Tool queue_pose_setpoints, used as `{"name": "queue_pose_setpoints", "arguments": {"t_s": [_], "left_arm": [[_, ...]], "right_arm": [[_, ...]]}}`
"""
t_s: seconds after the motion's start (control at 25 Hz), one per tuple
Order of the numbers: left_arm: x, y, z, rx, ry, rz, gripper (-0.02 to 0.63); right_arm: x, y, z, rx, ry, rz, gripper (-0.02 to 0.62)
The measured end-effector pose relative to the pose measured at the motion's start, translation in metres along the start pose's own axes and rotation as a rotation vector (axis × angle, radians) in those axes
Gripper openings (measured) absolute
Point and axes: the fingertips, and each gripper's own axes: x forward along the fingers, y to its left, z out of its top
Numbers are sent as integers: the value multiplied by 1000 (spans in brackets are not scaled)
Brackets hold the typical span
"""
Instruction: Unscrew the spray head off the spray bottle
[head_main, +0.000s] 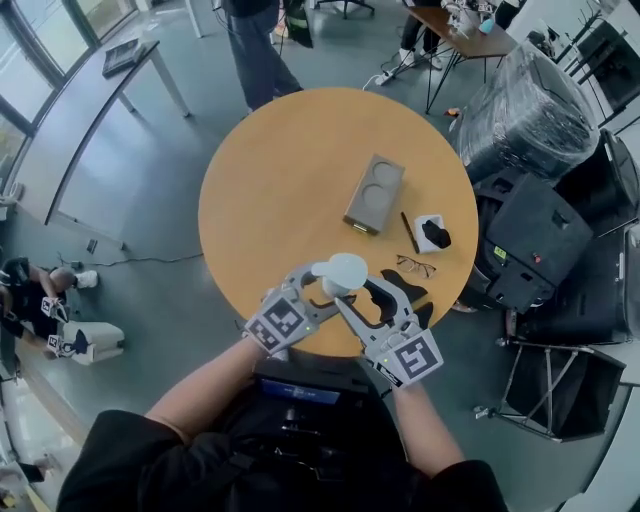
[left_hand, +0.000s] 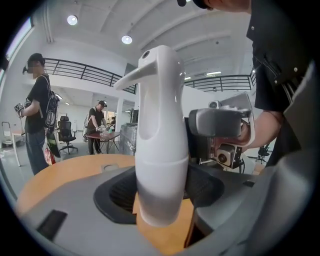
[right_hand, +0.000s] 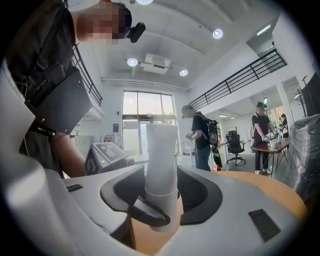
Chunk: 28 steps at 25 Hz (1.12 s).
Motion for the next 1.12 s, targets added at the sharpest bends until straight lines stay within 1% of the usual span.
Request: {"name": "queue_pose_setpoints", "arguments": {"t_s": [0.2, 0.24, 0.36, 0.52, 0.6, 0.64, 0.8, 0.88, 1.0, 1.12], "left_arm": [[-9, -18, 21, 1, 15, -26, 307], [-11, -21, 25, 1, 14, -33, 306], [-18, -29, 34, 11, 20, -49, 306], [-28, -37, 36, 25, 24, -67, 307], [-31, -42, 35, 11, 24, -92, 305], [-32, -43, 35, 10, 21, -104, 305], [-40, -45, 34, 46, -2, -149, 305], [-45, -50, 37, 54, -18, -191, 305], [-54, -59, 39, 59, -41, -282, 304], [-62, -67, 39, 84, -46, -367, 304]], "right_arm": [[6, 8, 36, -21, -28, 28, 252], [8, 10, 43, -26, -36, 35, 285], [16, 17, 60, -38, -57, 52, 285], [23, 27, 66, -50, -62, 66, 282], [24, 33, 66, -54, -65, 90, 250], [24, 36, 66, -54, -67, 102, 222], [23, 45, 72, -34, -90, 147, 206], [19, 50, 76, -23, -103, 186, 201], [14, 60, 82, -3, -123, 267, 199], [9, 72, 85, -1, -133, 342, 199]]}}
